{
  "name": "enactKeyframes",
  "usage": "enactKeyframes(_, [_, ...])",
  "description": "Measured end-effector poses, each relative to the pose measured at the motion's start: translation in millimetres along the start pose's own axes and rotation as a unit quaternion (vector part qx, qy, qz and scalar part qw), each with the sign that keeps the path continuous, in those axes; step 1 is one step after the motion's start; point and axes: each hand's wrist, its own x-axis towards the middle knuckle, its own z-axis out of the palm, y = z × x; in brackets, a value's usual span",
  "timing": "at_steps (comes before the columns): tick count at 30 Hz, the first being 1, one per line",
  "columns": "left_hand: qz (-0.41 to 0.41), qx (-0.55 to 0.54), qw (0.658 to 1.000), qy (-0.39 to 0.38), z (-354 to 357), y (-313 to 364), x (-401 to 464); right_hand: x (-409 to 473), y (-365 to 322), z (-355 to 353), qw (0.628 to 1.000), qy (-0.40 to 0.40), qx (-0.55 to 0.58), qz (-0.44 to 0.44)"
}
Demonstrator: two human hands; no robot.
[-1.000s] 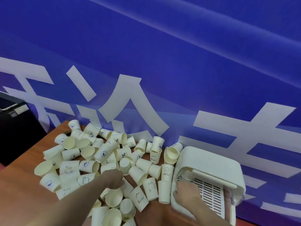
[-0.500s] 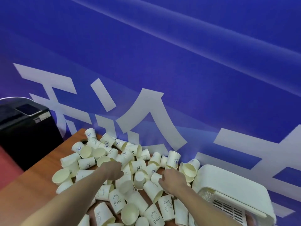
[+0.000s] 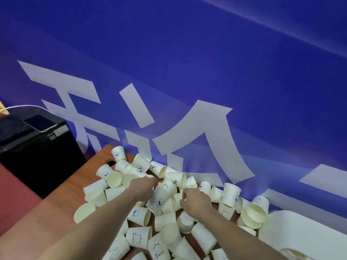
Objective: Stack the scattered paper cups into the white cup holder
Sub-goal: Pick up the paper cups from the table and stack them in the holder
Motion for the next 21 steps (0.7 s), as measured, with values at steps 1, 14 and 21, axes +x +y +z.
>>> enactKeyframes(1, [0.002, -0.006, 1.0, -0.006, 3.4, -3.5, 6.8, 8.5, -2.4, 4.4, 1.0, -0.005, 0.002, 0.002])
enactKeyframes(14, [0.018, -0.093, 0.991, -0.094, 45.8, -15.6, 62.6, 85.5, -16.2, 48.0, 0.991, -0.072, 0.102, 0.043])
enactKeyframes(21, [0.043, -0.066, 0.994, -0.08, 40.1, -14.8, 56.0, 80.7, -16.5, 50.0, 0.991, -0.026, 0.122, 0.05])
